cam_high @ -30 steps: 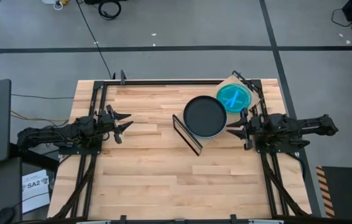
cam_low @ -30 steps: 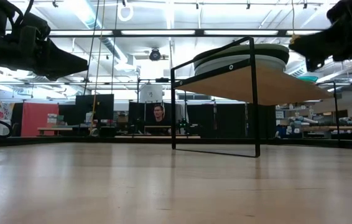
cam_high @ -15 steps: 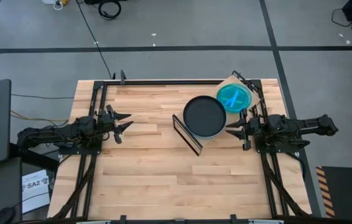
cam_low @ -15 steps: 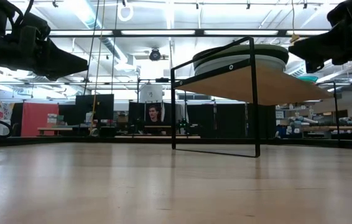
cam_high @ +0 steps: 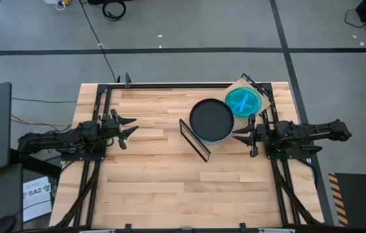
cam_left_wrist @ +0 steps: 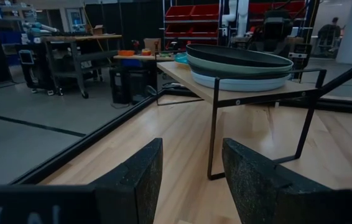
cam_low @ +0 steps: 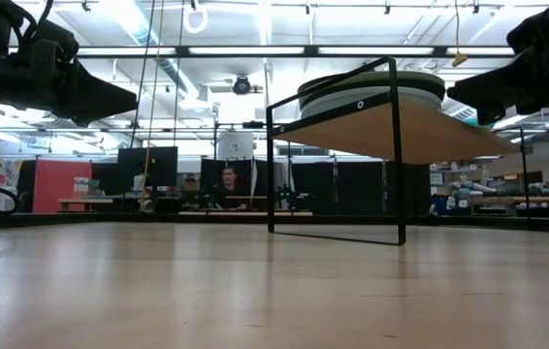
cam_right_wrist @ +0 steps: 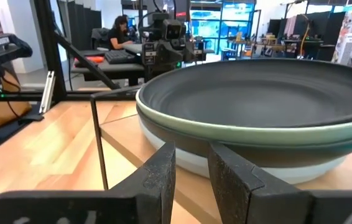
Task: Place and stack plates onto a shelf
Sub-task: Return to Home Position
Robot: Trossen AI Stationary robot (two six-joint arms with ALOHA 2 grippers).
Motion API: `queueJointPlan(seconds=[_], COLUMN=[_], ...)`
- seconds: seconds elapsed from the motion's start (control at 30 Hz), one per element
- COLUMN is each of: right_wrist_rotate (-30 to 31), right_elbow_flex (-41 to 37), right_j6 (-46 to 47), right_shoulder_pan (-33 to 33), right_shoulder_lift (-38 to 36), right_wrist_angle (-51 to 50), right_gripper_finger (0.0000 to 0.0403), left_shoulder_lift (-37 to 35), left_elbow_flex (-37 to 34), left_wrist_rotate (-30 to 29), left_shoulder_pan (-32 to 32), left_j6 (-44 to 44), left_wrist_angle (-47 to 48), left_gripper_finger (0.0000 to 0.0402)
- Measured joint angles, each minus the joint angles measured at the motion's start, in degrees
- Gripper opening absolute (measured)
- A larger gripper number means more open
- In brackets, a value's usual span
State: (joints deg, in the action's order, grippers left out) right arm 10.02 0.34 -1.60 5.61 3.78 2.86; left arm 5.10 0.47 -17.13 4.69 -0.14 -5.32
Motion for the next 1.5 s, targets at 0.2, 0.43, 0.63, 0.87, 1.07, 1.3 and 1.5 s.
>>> queueJointPlan(seconds=[0.2,0.43,0.63,0.87,1.07,1.3,1.5], right_wrist_rotate=[1.5,2.3,2.1,1.9,1.9,1.9,1.9], right_elbow_flex=[0.0,0.0,0.0,0.0,0.1,0.1,0.1], right_j6=[-0.6,-0.7,-0.3,-1.5,-1.5,-1.6,-1.6], right_shoulder_pan=[0.0,0.0,0.0,0.0,0.0,0.0,0.0], right_shoulder_lift=[-0.5,-0.5,-0.4,-0.4,-0.4,-0.4,-0.7], right_wrist_angle=[0.0,0.0,0.0,0.0,0.1,0.1,0.1], right_gripper_finger=[0.0100,0.0100,0.0100,0.0100,0.0100,0.0100,0.0100], left_shoulder_lift=[0.0,0.0,0.1,0.1,0.1,0.0,-1.9], left_elbow_flex=[0.0,0.0,0.0,0.0,0.0,0.0,0.0], left_wrist_rotate=[0.0,0.0,0.1,0.0,0.0,0.0,0.0], left_shoulder_pan=[0.0,0.0,0.0,0.0,0.0,0.0,-0.1], left_j6=[-0.7,-0.7,0.5,0.8,0.8,0.8,0.8], left_wrist_angle=[0.0,0.2,0.9,0.5,0.2,0.1,0.1], left_gripper_finger=[0.0172,0.0172,0.0172,0.0172,0.0172,0.0172,0.0172])
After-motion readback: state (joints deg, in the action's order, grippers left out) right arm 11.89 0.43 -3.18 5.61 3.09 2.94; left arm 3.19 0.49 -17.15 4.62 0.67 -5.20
